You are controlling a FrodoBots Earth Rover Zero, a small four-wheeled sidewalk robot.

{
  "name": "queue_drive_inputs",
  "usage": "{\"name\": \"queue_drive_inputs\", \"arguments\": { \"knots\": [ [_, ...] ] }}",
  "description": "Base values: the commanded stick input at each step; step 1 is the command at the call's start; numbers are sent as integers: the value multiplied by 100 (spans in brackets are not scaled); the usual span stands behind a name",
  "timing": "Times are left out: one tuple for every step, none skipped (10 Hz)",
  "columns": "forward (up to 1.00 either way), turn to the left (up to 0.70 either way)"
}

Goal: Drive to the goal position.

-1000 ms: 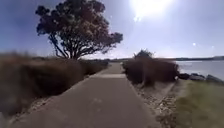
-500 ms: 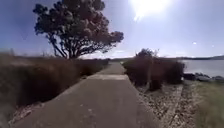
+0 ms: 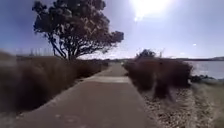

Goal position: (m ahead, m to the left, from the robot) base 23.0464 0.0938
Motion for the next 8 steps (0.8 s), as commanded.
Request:
{"name": "queue_drive_inputs", "arguments": {
  "knots": [
    [70, 0],
    [70, 0],
    [70, 0],
    [70, 0],
    [70, 0],
    [70, 0],
    [70, 0],
    [70, 0]
  ]
}}
